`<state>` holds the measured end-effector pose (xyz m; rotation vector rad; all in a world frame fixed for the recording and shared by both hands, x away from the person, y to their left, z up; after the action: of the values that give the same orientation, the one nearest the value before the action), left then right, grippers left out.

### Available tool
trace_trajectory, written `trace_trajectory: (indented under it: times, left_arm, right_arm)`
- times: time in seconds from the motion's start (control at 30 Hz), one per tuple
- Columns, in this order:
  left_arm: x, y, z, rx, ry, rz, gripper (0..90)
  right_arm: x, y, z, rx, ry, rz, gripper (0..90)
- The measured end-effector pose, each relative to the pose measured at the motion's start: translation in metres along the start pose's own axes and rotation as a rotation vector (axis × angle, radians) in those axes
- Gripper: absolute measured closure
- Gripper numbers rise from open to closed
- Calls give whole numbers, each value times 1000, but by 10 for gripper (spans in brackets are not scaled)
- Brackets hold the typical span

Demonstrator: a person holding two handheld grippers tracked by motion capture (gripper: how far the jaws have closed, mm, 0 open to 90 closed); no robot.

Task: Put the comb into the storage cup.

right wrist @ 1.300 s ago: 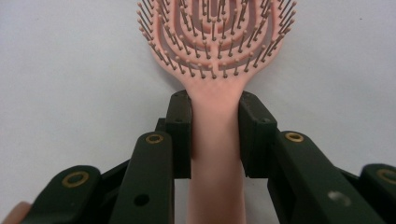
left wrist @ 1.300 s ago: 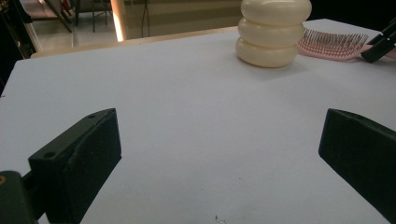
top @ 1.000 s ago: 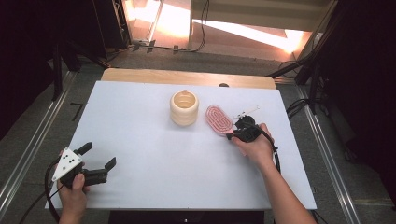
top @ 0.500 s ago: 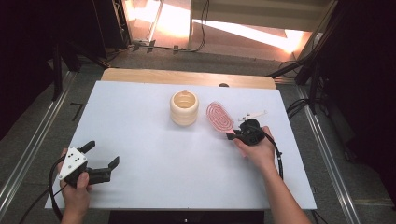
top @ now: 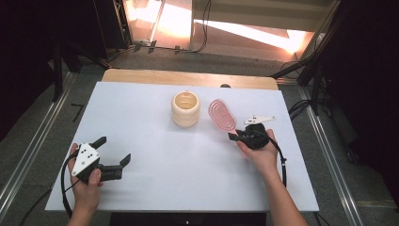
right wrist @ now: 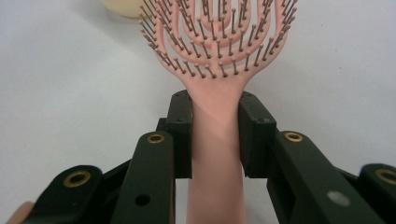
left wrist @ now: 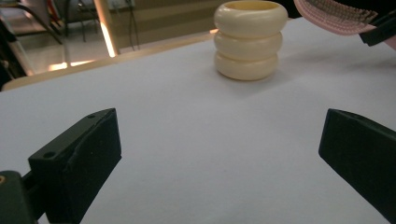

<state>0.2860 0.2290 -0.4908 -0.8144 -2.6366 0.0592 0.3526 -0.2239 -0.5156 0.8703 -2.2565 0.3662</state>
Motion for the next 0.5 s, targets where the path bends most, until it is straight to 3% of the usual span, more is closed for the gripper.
trace_trajectory:
  times: [0.37,0.5]
  left_arm:
    - [-16,-24,-8,-31,0,58,0]
    - [-23,-30,-14,-13,-12,90,0]
  right_arm:
    - [9,5,3,0,-90,11,679]
    - [8,8,4,6,-95,0,678]
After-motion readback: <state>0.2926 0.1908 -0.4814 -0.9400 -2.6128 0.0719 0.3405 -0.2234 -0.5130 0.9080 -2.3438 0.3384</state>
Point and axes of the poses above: each handheld gripper's, and its own axes: x roughly backward along the jaws, z roughly out of its underside, y roughly to its left, the point moved 4 cm from there along -x, roughly forward along the jaws, and after that the axes turned 13 degrees about x, right-handed, at the moved point
